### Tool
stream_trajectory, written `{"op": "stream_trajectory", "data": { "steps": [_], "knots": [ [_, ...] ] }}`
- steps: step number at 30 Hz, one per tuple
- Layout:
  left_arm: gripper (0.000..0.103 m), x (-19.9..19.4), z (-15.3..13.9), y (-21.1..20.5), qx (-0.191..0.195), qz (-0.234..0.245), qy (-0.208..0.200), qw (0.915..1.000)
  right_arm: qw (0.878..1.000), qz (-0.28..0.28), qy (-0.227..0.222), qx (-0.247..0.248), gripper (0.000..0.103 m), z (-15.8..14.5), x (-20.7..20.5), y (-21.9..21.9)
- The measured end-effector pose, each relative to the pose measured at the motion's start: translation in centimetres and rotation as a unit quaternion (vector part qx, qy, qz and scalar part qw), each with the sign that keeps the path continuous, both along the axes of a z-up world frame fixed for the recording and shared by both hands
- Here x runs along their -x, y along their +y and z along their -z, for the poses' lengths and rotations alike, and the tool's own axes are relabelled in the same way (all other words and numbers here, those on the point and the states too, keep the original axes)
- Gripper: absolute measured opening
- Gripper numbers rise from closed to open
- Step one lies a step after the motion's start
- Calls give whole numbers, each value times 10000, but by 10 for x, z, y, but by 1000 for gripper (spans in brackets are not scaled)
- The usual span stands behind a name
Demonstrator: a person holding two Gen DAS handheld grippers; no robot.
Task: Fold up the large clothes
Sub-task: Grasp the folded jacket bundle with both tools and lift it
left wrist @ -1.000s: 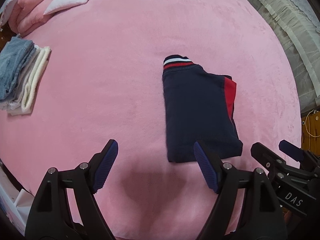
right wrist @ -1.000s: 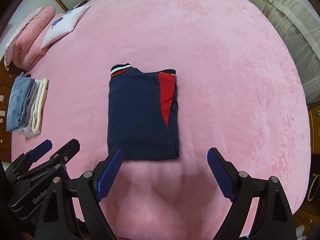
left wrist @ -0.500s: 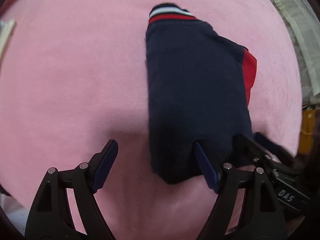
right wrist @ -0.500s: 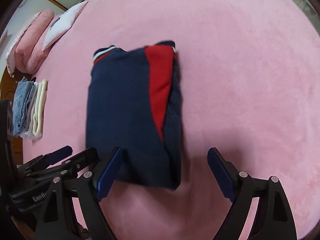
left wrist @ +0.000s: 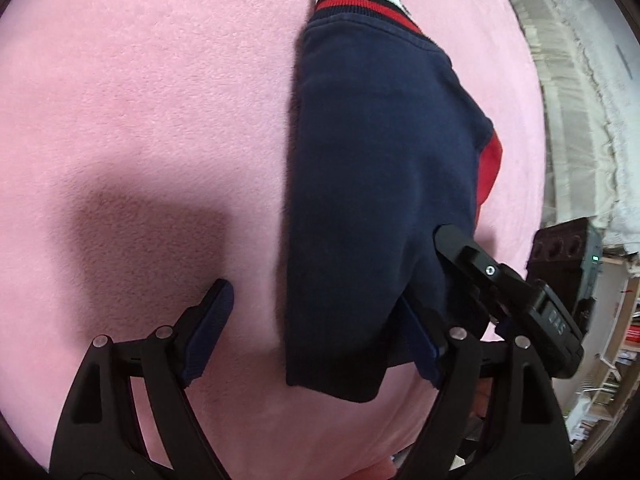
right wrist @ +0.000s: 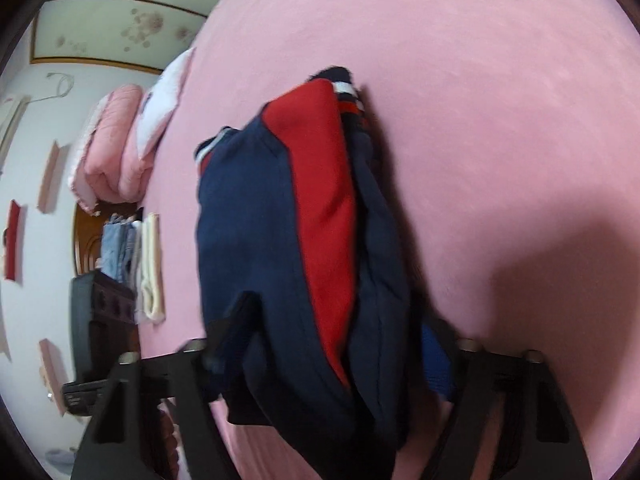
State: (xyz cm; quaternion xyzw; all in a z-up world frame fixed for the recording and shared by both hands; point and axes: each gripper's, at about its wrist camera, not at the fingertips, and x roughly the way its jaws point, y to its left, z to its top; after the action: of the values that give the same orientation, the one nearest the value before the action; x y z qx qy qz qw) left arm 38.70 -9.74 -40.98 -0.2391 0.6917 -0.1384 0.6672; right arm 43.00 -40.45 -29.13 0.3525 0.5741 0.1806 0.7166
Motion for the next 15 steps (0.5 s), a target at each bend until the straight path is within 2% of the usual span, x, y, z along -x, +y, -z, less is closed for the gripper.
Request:
{"op": "stream_trajectory", "data": {
  "steps": [1,2,3,8,12,15],
  "knots": [
    [73,0,-1,0,61,3,-24,10000,10000,-20,49,-47,59,3,-2,0],
    [55,1,-2,-1,162,31,-75,9998,9999,-56,51,-69,57,4,-5,0],
    [45,2,-6,-3,406,50,-147,9991,9999,-122,35,-58,56,4,-5,0],
    [41,10,-20,-9,195,-72,-362,9991,9998,-192,-46,-37,41,-2,-4,1],
    [36,19,-33,-9,114,-170,-527,9984,9996,-193,-193,76,35,-26,0,6],
    [34,31,-42,-4,190,-194,-551,9981,9991,-223,-301,217,33,-44,5,14]
  ]
}}
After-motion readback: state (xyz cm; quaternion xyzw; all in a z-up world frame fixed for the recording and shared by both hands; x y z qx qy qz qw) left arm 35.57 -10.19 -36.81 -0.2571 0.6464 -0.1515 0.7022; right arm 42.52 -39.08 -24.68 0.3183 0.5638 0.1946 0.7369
